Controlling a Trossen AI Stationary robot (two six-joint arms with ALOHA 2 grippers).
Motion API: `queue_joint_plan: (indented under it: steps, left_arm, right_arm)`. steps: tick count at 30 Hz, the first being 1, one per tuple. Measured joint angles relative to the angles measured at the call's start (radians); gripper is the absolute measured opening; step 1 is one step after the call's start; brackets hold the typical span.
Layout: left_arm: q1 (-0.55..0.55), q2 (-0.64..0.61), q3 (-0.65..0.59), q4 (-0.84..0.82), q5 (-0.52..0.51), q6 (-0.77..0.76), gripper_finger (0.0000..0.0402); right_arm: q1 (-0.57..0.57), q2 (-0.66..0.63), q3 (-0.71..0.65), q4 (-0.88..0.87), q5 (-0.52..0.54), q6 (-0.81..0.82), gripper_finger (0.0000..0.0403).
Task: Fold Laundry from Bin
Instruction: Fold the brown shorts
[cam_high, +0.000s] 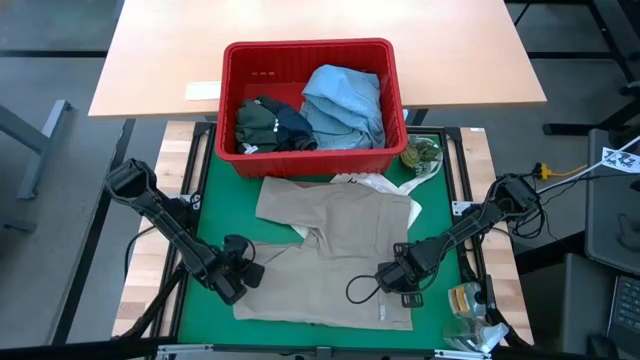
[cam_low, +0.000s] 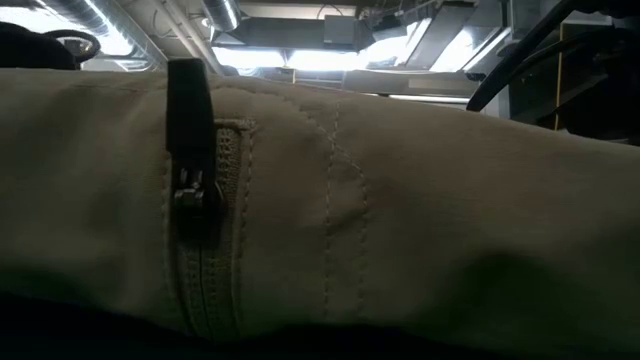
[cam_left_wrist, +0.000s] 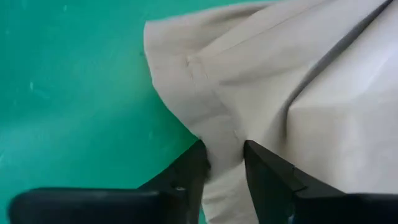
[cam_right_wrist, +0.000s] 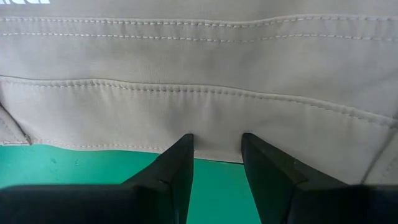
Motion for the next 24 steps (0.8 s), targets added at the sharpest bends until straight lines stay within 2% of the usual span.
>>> queue_joint_plan:
  steps: [5,7,11,15,24]
  left_arm:
    - [0.000,0.000,0.000,0.000,-0.049,0.001,0.0024]
    - [0.000,0.000,0.000,0.000,-0.064,0.001,0.0008]
    - [0.000,-0.005,0.000,-0.007,-0.117,0.001,0.0004]
    - [0.003,-0.024,0.000,-0.083,-0.151,-0.003,0.0003]
    - [0.036,-0.026,0.000,-0.197,-0.134,-0.006,0.0002]
  right_arm:
    - [0.000,0.000,0.000,0.000,0.000,0.000,0.0140]
    - [0.000,0.000,0.000,0.000,0.000,0.000,0.0140]
    - [0.000,0.000,0.000,0.000,0.000,0.000,0.0140]
    - [0.000,0.000,0.000,0.000,0.000,0.000,0.0140]
    - [0.000,0.000,0.000,-0.002,0.000,0.000,0.0140]
